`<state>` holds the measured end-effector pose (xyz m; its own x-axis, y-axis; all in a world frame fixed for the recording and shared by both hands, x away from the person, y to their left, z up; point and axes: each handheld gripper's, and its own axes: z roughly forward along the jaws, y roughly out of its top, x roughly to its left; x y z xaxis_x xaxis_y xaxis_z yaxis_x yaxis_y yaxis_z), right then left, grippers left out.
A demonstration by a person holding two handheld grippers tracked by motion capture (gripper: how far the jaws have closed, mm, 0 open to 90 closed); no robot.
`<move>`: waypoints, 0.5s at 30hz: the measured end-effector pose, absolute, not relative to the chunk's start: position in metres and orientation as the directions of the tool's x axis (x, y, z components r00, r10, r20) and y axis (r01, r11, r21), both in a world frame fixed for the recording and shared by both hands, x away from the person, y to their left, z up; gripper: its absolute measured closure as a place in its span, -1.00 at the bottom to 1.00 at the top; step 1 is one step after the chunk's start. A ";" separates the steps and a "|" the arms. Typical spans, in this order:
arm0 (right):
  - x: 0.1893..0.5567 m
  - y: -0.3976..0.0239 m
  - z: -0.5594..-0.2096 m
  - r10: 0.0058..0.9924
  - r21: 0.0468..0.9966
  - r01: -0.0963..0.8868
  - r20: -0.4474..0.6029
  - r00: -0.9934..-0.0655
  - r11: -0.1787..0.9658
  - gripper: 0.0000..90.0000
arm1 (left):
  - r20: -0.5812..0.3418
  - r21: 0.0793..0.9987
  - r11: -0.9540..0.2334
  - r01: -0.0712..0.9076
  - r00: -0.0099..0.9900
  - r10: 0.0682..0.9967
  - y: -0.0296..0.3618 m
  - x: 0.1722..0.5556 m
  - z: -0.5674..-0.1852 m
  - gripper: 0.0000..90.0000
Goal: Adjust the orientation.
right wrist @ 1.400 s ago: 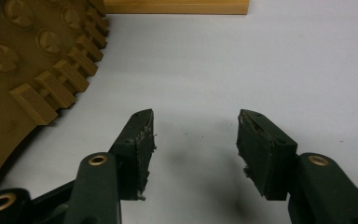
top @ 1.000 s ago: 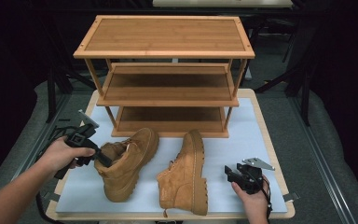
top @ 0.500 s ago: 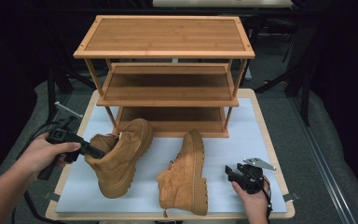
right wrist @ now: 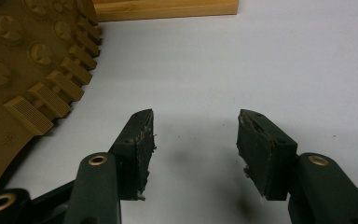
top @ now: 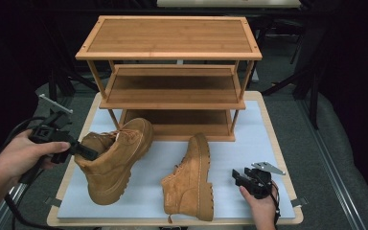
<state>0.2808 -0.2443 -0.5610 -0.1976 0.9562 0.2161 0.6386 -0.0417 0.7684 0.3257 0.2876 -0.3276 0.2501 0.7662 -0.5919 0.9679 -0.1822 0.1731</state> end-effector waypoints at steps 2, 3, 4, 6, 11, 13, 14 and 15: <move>0.281 -0.244 -0.561 0.956 0.768 0.639 0.217 -0.198 -0.042 0.01 | -0.598 0.185 -0.179 0.966 0.255 0.760 0.289 0.324 -0.318 0.77; 0.281 -0.244 -0.561 0.956 0.769 0.638 0.216 -0.198 -0.042 0.01 | -0.599 0.191 -0.177 0.966 0.258 0.758 0.289 0.323 -0.313 0.77; 0.281 -0.244 -0.561 0.956 0.769 0.638 0.216 -0.198 -0.042 0.01 | -0.598 0.198 -0.172 0.965 0.258 0.759 0.289 0.322 -0.308 0.78; 0.281 -0.244 -0.562 0.960 0.770 0.637 0.209 -0.186 -0.044 0.01 | -0.595 0.210 -0.173 0.962 0.266 0.758 0.287 0.320 -0.298 0.78; 0.282 -0.243 -0.562 0.958 0.779 0.624 0.216 -0.190 -0.052 0.01 | -0.597 0.233 -0.172 0.957 0.280 0.752 0.283 0.318 -0.278 0.78; 0.281 -0.244 -0.561 0.957 0.781 0.622 0.220 -0.189 -0.057 0.01 | -0.599 0.239 -0.177 0.955 0.289 0.747 0.282 0.317 -0.274 0.78; 0.281 -0.245 -0.561 0.959 0.776 0.629 0.217 -0.184 -0.055 0.01 | -0.607 0.243 -0.174 0.954 0.289 0.740 0.282 0.317 -0.273 0.78; 0.280 -0.246 -0.560 0.958 0.775 0.629 0.218 -0.185 -0.056 0.02 | -0.608 0.249 -0.180 0.952 0.298 0.735 0.283 0.317 -0.272 0.78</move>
